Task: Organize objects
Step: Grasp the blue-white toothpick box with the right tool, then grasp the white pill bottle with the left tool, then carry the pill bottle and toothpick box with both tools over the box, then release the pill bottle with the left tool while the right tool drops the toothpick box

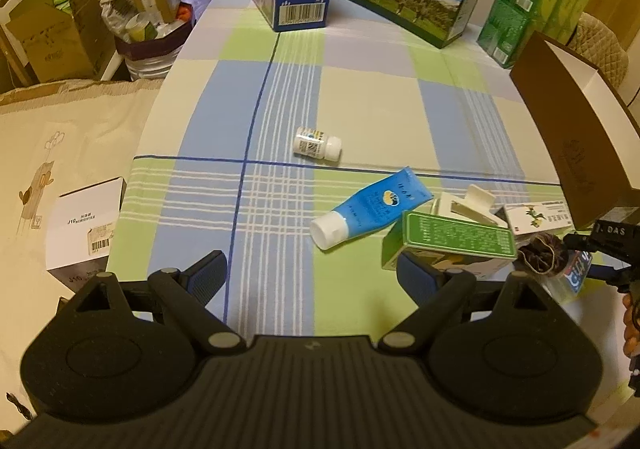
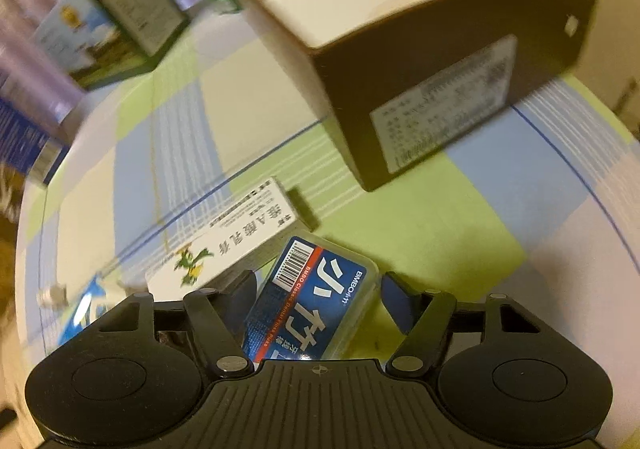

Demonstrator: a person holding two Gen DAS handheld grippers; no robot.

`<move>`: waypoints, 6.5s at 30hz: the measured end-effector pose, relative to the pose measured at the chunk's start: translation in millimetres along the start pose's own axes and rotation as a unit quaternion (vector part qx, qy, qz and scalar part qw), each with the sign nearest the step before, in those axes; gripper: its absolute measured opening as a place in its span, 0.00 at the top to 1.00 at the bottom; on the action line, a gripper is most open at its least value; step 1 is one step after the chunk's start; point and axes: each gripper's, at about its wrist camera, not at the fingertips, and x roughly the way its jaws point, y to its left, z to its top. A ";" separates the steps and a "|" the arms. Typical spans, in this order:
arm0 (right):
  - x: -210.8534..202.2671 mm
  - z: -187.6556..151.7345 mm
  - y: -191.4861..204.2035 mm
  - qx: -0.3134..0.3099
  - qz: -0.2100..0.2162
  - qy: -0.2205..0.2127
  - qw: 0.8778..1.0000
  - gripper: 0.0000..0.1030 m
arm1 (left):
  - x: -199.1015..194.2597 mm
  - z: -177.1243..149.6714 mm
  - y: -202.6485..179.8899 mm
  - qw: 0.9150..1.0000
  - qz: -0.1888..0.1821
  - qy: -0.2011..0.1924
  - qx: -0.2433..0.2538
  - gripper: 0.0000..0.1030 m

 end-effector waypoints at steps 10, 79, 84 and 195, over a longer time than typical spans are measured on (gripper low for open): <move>-23.5 -16.8 -8.5 -0.217 -0.032 -0.012 0.976 0.36 | 17.7 11.2 -0.4 1.000 -0.005 0.009 0.013 0.13; -8.9 -7.9 -39.3 -0.130 -0.070 -0.017 0.989 0.47 | 122.9 68.4 2.8 0.991 -0.017 0.013 0.130 0.58; -14.3 -11.2 -45.9 -0.127 -0.054 -0.020 0.990 0.47 | 98.4 65.8 1.6 0.993 -0.011 0.001 0.118 0.58; 10.6 261.6 -111.5 -0.313 0.062 -0.066 0.945 0.47 | 166.8 154.2 -472.5 0.943 -0.062 -0.020 0.326 0.57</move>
